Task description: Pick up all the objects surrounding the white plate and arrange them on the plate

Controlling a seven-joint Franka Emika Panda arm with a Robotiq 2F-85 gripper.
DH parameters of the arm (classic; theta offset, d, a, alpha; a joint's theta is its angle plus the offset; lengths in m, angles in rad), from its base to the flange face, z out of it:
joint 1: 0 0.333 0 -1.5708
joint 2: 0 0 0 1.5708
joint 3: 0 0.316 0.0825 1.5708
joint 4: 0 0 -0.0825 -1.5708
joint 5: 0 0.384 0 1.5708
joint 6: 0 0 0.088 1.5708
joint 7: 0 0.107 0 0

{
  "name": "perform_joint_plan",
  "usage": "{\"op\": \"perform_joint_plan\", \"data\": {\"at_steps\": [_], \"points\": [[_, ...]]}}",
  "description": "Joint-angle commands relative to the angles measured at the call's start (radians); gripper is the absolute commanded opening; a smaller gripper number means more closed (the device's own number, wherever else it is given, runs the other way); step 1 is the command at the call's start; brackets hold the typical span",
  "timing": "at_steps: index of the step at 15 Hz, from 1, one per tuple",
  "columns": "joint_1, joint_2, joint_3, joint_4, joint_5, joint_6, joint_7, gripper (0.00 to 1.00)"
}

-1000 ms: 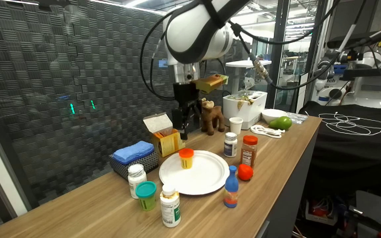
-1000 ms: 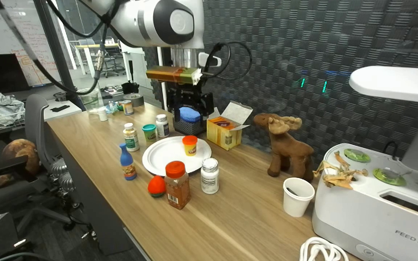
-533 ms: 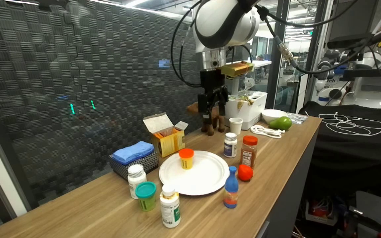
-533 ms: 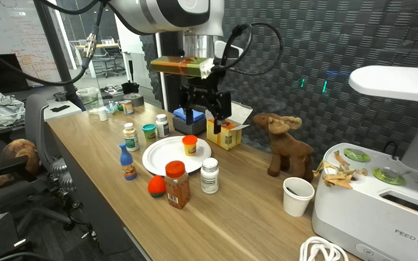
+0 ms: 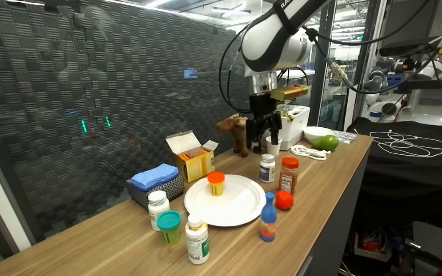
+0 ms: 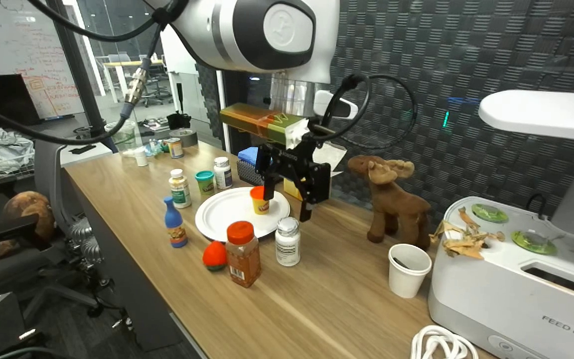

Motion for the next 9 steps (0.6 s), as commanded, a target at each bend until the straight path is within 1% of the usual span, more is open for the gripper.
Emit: {"op": "perform_joint_plan", "data": {"at_steps": [1, 5, 6, 7, 8, 9], "points": [[-0.002, 0.004, -0.001, -0.008, 0.028, -0.006, 0.006, 1.00], [-0.005, 0.027, -0.003, -0.007, 0.033, -0.005, 0.008, 1.00], [-0.005, 0.033, -0.004, -0.006, 0.029, 0.001, 0.008, 0.89], [-0.004, 0.039, -0.006, -0.004, 0.023, 0.006, 0.012, 0.75], [-0.001, 0.043, -0.008, -0.001, 0.017, 0.007, 0.018, 0.68], [0.000, 0.047, -0.007, 0.001, 0.017, 0.008, 0.018, 0.58]]}}
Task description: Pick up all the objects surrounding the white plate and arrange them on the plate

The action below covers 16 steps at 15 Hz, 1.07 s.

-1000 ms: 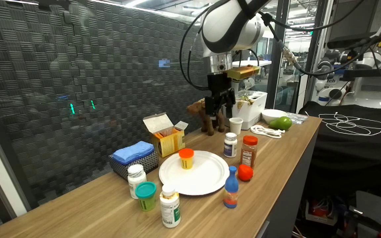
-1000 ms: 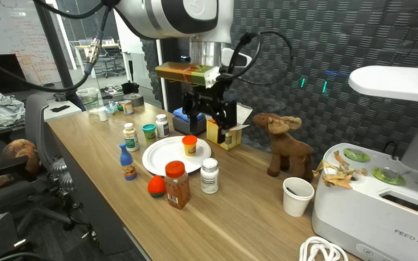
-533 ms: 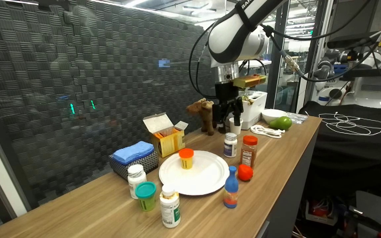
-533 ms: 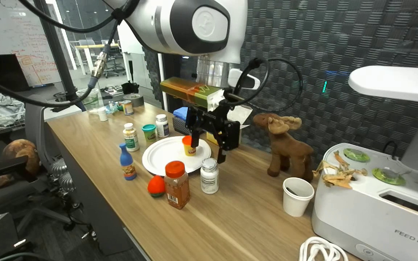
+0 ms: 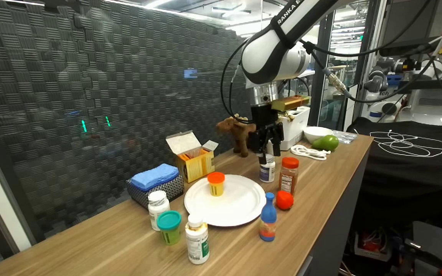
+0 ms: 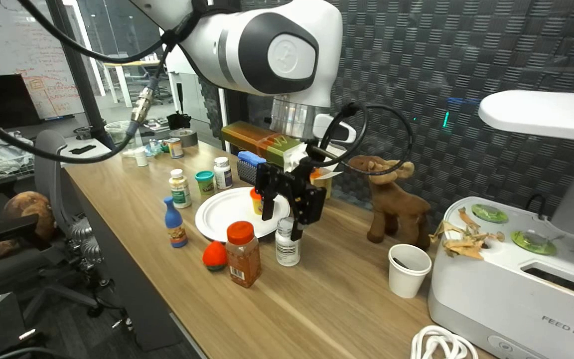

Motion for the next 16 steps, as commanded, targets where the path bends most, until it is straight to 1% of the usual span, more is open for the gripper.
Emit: {"op": "perform_joint_plan", "data": {"at_steps": [1, 2, 4, 5, 8, 11, 16], "points": [[0.008, 0.005, -0.006, 0.008, 0.001, 0.014, 0.017, 0.50], [0.010, 0.008, -0.006, 0.008, -0.004, 0.017, 0.019, 0.42], [0.015, 0.005, -0.008, 0.006, -0.016, 0.021, 0.024, 0.28], [0.018, -0.001, -0.009, 0.004, -0.024, 0.022, 0.028, 0.20], [0.039, -0.027, -0.011, -0.004, -0.057, 0.023, 0.052, 0.19], [0.069, -0.066, -0.004, 0.006, -0.102, -0.011, 0.080, 0.19], [0.109, -0.099, 0.028, 0.038, -0.094, -0.027, 0.081, 0.19]]}}
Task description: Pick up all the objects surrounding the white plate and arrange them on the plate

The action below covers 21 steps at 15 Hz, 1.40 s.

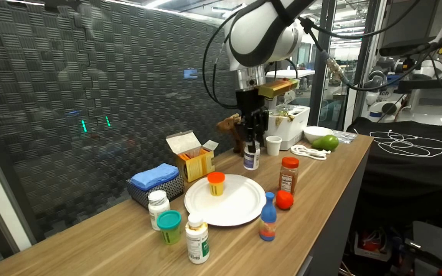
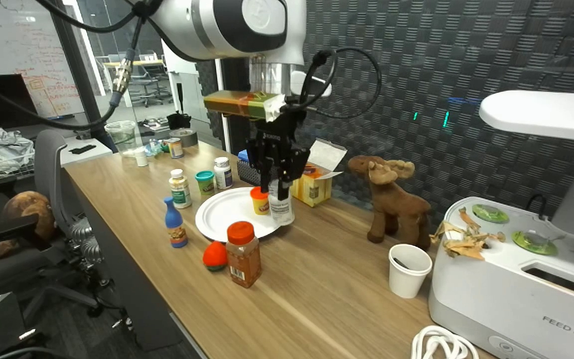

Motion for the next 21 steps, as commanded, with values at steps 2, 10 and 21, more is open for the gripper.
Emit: {"op": "perform_joint_plan", "data": {"at_steps": [2, 10, 21], "points": [[0.028, -0.026, 0.026, 0.031, 0.006, -0.041, -0.002, 0.19], [0.011, 0.051, 0.057, 0.066, 0.101, -0.067, -0.092, 0.19], [0.008, 0.189, 0.062, 0.175, 0.125, -0.094, -0.118, 0.19]]}}
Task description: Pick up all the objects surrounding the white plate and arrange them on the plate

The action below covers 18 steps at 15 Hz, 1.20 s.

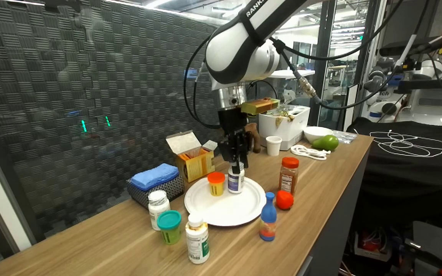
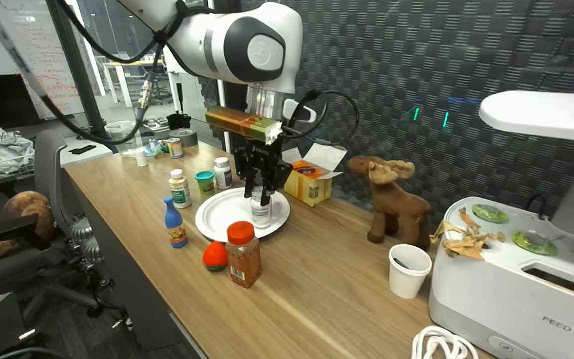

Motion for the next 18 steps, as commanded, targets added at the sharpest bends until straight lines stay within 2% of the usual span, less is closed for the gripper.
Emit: {"op": "perform_joint_plan", "data": {"at_steps": [1, 2, 3, 4, 5, 9, 14, 18], "points": [[-0.009, 0.046, 0.014, 0.062, 0.018, -0.045, -0.020, 0.19], [-0.008, 0.051, 0.016, 0.069, 0.019, -0.053, -0.021, 0.19], [-0.007, 0.053, 0.016, 0.074, 0.016, -0.061, -0.020, 0.24], [-0.003, 0.050, 0.015, 0.078, 0.009, -0.064, -0.017, 0.69], [0.000, 0.044, 0.015, 0.078, 0.006, -0.062, -0.014, 0.70], [0.022, -0.009, 0.020, 0.074, -0.010, -0.081, 0.016, 0.99], [0.078, -0.043, 0.043, 0.130, -0.008, -0.136, 0.075, 1.00], [0.114, -0.019, 0.069, 0.136, 0.041, 0.008, 0.174, 1.00]]}}
